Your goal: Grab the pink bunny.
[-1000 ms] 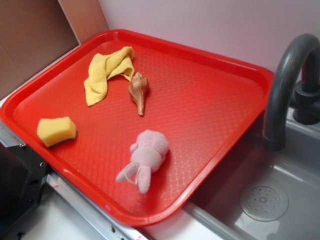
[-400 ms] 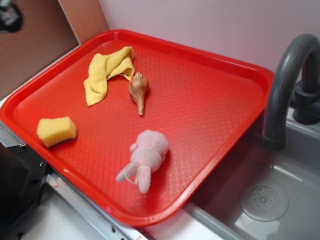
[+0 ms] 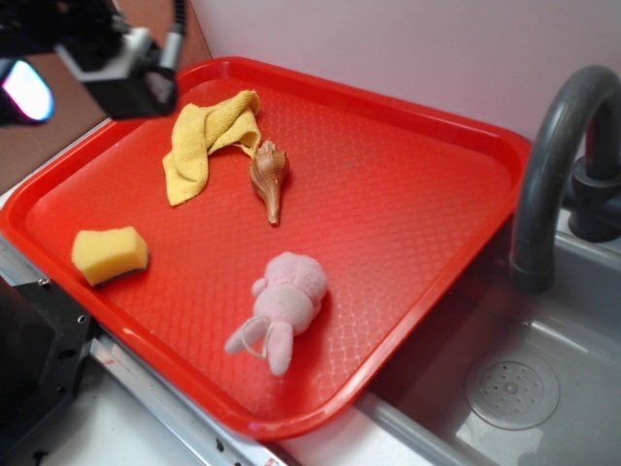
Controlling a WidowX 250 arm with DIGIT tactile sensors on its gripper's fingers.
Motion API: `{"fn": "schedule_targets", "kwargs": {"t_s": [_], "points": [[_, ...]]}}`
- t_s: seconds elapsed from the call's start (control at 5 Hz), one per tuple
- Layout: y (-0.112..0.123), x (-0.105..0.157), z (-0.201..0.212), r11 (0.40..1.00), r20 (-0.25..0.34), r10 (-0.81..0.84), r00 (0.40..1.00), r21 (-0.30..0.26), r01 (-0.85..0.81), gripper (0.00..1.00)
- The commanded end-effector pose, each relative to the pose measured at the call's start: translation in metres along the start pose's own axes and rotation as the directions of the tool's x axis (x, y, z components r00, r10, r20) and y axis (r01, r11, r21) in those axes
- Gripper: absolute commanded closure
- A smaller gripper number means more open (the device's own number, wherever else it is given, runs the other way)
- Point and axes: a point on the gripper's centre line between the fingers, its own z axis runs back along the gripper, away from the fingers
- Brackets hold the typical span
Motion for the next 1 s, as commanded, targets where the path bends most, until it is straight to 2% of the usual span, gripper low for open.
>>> {"fn": "schedule_targets", "kwargs": {"t_s": [0.0,0.2,0.4,0.6,0.8], "points": [[-0.040,0.007,-0.049,0.993,-0.012,0.049,0.999,-0.108,-0.050,0.00],[-0.049,0.004,-0.085,0.994,-0.038,0.063,0.997,-0.090,-0.066,0.00],[-0.057,-0.001,-0.119,0.996,-0.026,0.068,0.997,-0.062,-0.069,0.00],[-0.059,-0.008,-0.139,0.997,-0.094,0.042,0.995,-0.065,-0.048,0.00],[-0.057,-0.018,-0.164,1.000,-0.111,0.027,0.993,-0.001,-0.027,0.00]]}}
